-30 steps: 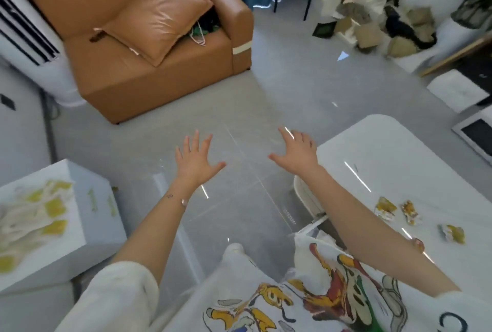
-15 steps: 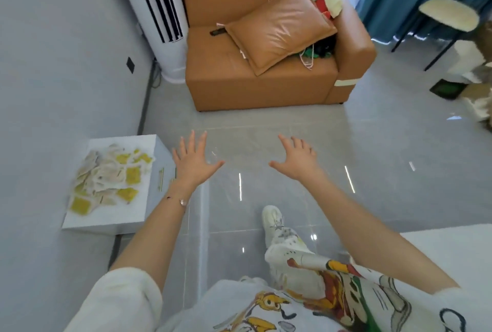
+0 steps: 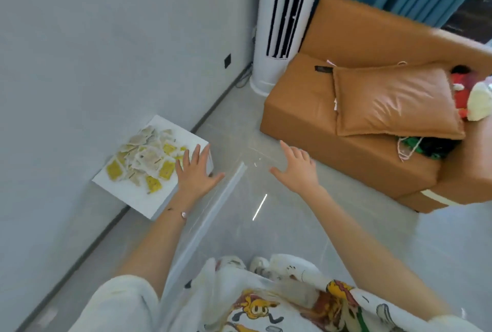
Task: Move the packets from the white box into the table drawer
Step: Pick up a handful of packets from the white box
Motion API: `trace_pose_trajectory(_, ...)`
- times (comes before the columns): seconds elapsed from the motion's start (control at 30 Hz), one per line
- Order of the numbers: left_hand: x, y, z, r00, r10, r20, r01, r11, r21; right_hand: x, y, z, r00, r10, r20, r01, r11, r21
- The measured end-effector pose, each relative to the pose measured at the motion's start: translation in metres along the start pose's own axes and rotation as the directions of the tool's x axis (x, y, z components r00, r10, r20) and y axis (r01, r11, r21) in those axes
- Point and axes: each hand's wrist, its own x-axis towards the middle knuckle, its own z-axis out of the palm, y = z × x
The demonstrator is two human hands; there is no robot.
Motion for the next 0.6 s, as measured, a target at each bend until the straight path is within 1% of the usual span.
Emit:
trace_pose_trajectory(0.13,0.019,-0.04,-0.014,0.981,-0.172,-0.091,0.168,0.985,-0.044,0.066,-0.038,-0.005,0.991,-0.121,0.05,0.122,0.993,-0.009)
trace_pose_trajectory(0.27,0.044,-0.084,-0.032,0.919,-0.364,-0.155,0.346,0.929,-0.127,0.132,-0.103,-0.006,0.955,-0.277,0.105,0.283,0.958,-0.049)
trace_pose_trajectory(0.37,0.067,-0.122,-0.047,0.873,-0.432,-0.225,0.408,0.901,-0.145,0.177,-0.159,-0.003,0.911,-0.396,0.113,0.407,0.909,-0.093)
trace_pose_trajectory(0.43,0.085,-0.153,-0.056,0.849,-0.474,-0.232,0.451,0.88,-0.149,0.205,-0.194,0.003,0.885,-0.45,0.122,0.462,0.88,-0.11)
trace_pose_trajectory(0.6,0.108,-0.205,-0.07,0.813,-0.544,-0.208,0.529,0.839,-0.129,0.247,-0.249,0.019,0.861,-0.474,0.184,0.501,0.853,-0.144)
